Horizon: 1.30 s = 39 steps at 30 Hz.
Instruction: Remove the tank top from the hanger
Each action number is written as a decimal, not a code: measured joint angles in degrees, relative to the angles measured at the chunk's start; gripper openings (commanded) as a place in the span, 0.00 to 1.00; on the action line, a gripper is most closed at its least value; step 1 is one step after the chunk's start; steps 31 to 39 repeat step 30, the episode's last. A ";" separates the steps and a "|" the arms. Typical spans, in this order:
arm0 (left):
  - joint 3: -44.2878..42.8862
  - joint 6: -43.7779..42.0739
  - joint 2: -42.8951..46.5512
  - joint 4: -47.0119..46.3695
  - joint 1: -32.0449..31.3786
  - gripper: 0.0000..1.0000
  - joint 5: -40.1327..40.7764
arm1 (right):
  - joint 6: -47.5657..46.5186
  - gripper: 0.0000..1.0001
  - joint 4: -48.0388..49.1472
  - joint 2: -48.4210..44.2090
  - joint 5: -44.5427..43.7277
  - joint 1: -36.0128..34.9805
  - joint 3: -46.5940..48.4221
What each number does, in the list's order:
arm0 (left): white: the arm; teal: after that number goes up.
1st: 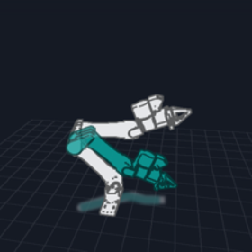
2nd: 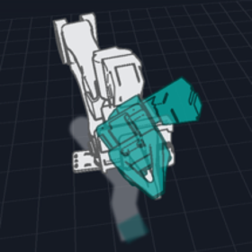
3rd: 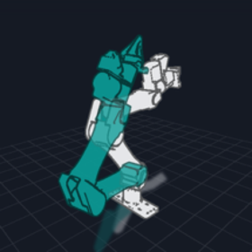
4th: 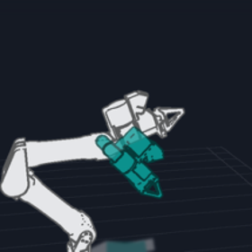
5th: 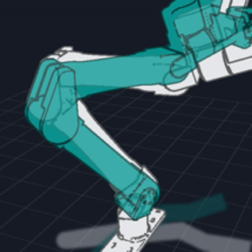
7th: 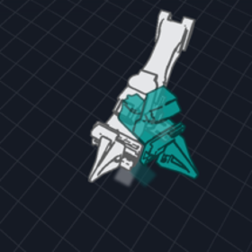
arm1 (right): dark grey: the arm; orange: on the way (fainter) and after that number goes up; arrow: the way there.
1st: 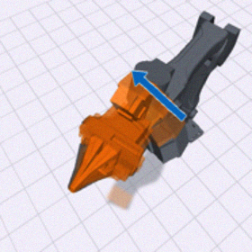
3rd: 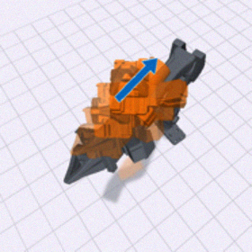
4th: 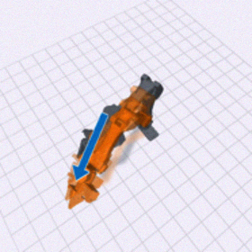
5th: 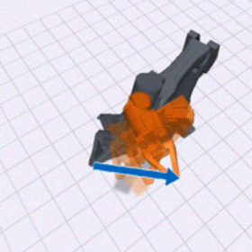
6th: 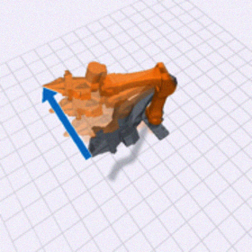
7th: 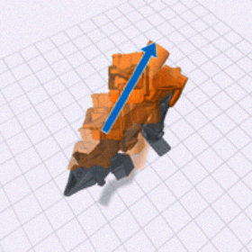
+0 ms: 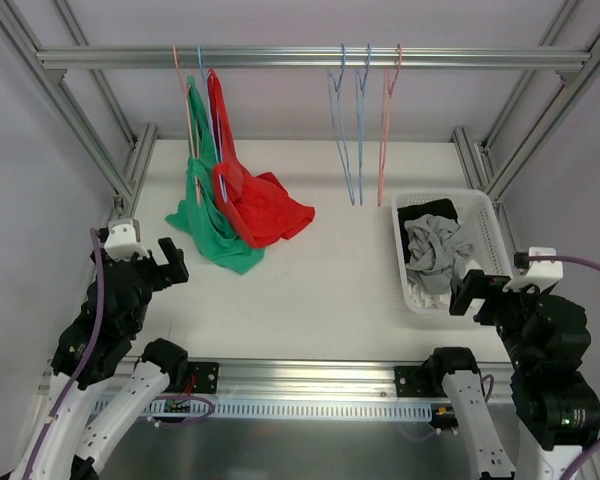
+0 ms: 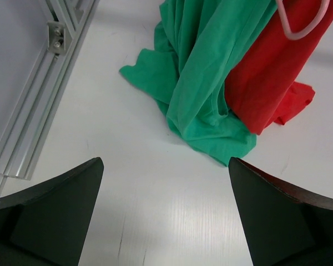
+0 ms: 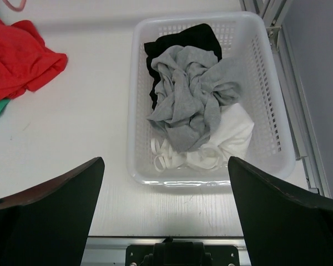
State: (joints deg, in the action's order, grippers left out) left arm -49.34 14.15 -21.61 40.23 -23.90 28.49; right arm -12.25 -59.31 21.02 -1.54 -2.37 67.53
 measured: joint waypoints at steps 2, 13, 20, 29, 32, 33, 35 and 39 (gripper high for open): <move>1.42 0.02 0.44 0.42 0.00 0.99 -0.59 | 0.00 0.99 -1.70 -1.18 0.74 -0.46 -0.17; 3.23 0.07 3.34 1.03 0.00 0.99 -3.63 | 0.09 0.99 -2.51 -1.70 0.22 -1.31 -3.96; 3.23 0.09 2.62 1.01 0.13 0.99 -4.33 | 0.72 1.00 -0.94 -1.49 0.46 -1.31 -5.62; 3.23 0.02 1.22 0.98 3.02 0.99 -5.11 | 1.60 1.00 2.73 1.14 2.62 -1.33 -8.66; 3.23 0.00 1.20 0.96 3.02 0.99 -5.38 | 1.60 1.00 3.06 1.31 2.78 -1.33 -8.79; 3.23 0.00 1.20 0.96 3.02 0.99 -5.38 | 1.60 1.00 3.06 1.31 2.78 -1.33 -8.79; 3.23 0.00 1.20 0.96 3.02 0.99 -5.38 | 1.60 1.00 3.06 1.31 2.78 -1.33 -8.79; 3.23 0.00 1.20 0.96 3.02 0.99 -5.38 | 1.60 1.00 3.06 1.31 2.78 -1.33 -8.79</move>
